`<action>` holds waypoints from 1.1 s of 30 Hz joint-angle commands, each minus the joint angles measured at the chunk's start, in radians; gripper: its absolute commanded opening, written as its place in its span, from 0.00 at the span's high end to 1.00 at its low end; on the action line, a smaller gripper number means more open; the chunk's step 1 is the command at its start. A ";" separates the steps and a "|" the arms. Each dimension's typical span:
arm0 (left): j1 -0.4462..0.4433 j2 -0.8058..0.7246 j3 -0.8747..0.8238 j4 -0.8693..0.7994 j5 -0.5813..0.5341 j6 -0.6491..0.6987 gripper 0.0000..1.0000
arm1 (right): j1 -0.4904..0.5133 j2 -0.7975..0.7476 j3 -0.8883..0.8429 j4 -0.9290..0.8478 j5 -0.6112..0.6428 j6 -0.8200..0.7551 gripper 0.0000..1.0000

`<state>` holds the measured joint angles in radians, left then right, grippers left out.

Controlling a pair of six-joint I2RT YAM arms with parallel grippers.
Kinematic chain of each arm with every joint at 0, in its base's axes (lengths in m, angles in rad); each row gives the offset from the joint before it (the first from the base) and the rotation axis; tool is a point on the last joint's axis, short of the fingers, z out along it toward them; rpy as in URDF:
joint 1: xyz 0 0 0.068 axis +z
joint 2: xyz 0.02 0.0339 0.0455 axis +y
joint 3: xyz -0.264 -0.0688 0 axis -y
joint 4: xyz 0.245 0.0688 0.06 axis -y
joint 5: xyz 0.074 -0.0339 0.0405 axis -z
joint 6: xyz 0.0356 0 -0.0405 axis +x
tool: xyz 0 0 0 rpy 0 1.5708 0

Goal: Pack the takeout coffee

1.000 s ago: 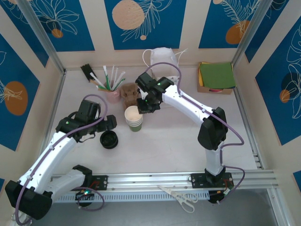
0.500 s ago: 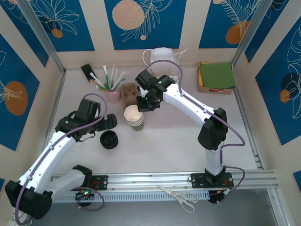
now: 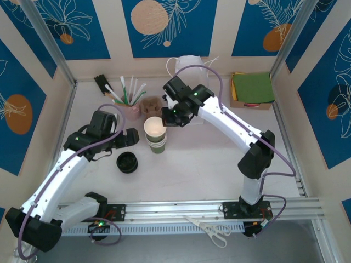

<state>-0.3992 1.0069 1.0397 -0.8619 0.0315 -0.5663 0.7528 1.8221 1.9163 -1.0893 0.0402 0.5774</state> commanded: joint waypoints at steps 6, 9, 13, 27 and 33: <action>-0.011 0.024 0.055 0.085 0.145 0.000 0.00 | -0.054 -0.229 -0.119 -0.023 0.015 0.050 1.00; -0.034 0.045 0.071 0.099 0.165 -0.004 0.00 | -0.079 -0.308 -0.233 -0.016 0.031 0.066 1.00; -0.070 0.064 0.089 0.108 0.177 -0.013 0.00 | -0.110 -0.397 -0.419 0.027 0.026 0.090 1.00; -0.127 0.053 0.057 0.099 0.161 -0.025 0.00 | -0.112 -0.429 -0.768 0.204 0.037 0.114 1.00; -0.128 0.046 0.046 0.090 0.153 -0.024 0.00 | -0.110 -0.416 -0.819 0.241 0.036 0.115 1.00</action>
<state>-0.5159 1.0691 1.0966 -0.7483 0.1867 -0.5785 0.6403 1.4040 1.1156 -0.8776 0.0784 0.6796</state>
